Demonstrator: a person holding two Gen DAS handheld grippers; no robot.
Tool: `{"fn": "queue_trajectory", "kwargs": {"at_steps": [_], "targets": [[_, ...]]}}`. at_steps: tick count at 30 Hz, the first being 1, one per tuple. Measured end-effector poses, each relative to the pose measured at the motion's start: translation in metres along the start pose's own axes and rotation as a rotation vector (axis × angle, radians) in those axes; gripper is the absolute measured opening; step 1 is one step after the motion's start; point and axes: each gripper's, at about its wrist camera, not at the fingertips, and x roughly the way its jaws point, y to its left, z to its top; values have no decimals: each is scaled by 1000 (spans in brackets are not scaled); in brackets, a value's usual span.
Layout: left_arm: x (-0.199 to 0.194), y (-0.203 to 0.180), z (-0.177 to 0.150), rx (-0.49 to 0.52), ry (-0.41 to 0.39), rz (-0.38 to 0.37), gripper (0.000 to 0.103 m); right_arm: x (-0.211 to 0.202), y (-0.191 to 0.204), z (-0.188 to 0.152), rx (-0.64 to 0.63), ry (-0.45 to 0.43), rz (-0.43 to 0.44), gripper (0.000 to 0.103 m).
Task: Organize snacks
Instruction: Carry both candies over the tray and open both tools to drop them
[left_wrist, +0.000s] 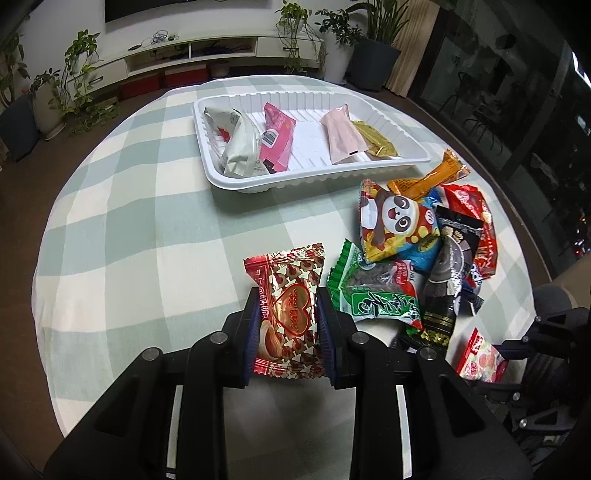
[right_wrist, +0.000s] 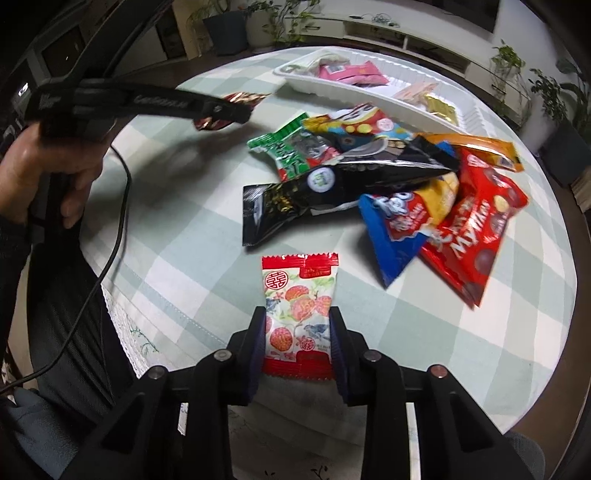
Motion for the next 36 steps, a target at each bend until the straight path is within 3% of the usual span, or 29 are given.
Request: {"fn": "queue_trajectory", "kwargs": {"at_steps": [6,13,17,21,28,36], "targets": [[-21,7,8,-45,-54,-61,26,-38,-27,3,97,-98,76,34],[-41,31,56,-101,-135,-79,26,-81,-111,32,273,-249,62,34],[-40,41,95,-122,-166,-77,26,-97,-157,64,352,-340,45,34],[-23,32,137,-112,-174,-82,26,-98,-173,112,350,-388,43,34],[30,3,177,-82,-138,-77,26,-55,-171,183,297,-353,64,34],[95,-9,175,-60,-51,-43,26,19,-182,211,323,-205,33,34]]}}
